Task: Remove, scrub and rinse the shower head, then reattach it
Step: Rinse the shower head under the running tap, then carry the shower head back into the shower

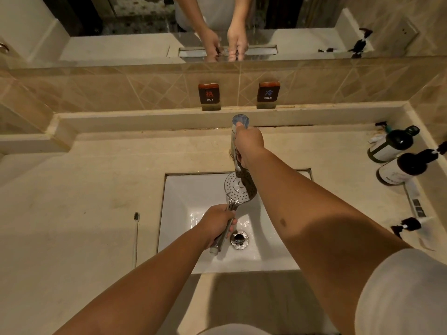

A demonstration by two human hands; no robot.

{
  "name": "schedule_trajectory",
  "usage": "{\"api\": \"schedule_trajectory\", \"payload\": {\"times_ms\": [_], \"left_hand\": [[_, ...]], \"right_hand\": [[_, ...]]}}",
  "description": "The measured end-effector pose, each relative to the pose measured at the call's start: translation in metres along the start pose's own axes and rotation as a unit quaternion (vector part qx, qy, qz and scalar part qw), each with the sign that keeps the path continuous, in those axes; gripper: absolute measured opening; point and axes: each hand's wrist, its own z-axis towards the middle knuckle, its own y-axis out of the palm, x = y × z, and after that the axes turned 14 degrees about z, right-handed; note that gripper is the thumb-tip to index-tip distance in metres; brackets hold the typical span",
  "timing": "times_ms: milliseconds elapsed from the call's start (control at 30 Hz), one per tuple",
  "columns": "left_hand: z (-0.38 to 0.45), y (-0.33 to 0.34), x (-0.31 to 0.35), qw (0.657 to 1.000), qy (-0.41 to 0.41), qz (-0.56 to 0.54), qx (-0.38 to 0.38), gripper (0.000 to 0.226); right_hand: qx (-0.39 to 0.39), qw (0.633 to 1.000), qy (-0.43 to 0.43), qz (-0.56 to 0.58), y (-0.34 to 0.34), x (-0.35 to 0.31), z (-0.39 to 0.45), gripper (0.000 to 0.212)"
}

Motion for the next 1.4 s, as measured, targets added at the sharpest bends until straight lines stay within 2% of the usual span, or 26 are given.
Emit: {"api": "schedule_trajectory", "payload": {"times_ms": [233,433,533,667,833,967,1033,1133,1300,1400], "left_hand": [[-0.008,-0.002,-0.004,1.0,-0.004,0.006,0.012,0.014],[-0.022,-0.007,-0.011,1.0,-0.009,0.009,0.013,0.016],[-0.027,-0.016,-0.016,1.0,-0.006,0.009,0.019,0.015],[-0.035,-0.024,-0.025,0.999,-0.016,-0.022,0.025,0.015],[-0.039,-0.033,-0.037,0.997,-0.03,-0.071,0.03,0.018],[-0.041,-0.045,-0.044,0.997,-0.028,-0.076,0.002,0.014],[-0.043,-0.05,-0.048,0.998,-0.015,-0.056,-0.015,0.015],[-0.048,-0.054,-0.05,0.998,0.006,-0.021,-0.067,0.018],[-0.061,-0.044,-0.046,0.985,0.032,-0.001,-0.171,0.012],[-0.074,-0.026,-0.046,0.976,0.034,0.016,-0.214,0.017]], "right_hand": [[-0.012,1.0,0.014,-0.019,-0.004,-0.005,-0.003,0.049],[-0.07,0.996,0.047,0.039,-0.018,-0.008,-0.021,0.033],[-0.065,0.996,0.042,0.041,-0.027,0.0,-0.039,0.036],[0.0,0.999,-0.013,-0.048,-0.047,0.048,-0.087,0.037],[-0.049,0.99,0.068,-0.115,-0.05,0.139,-0.166,0.017],[-0.084,0.986,0.088,-0.116,-0.038,0.184,-0.213,0.013],[-0.101,0.987,0.127,-0.018,-0.034,0.191,-0.228,0.017],[-0.102,0.958,0.187,0.191,-0.029,0.193,-0.24,0.029],[-0.06,0.952,0.147,0.261,-0.025,0.203,-0.262,0.012],[-0.013,0.947,0.119,0.298,-0.029,0.209,-0.276,0.014]]}}
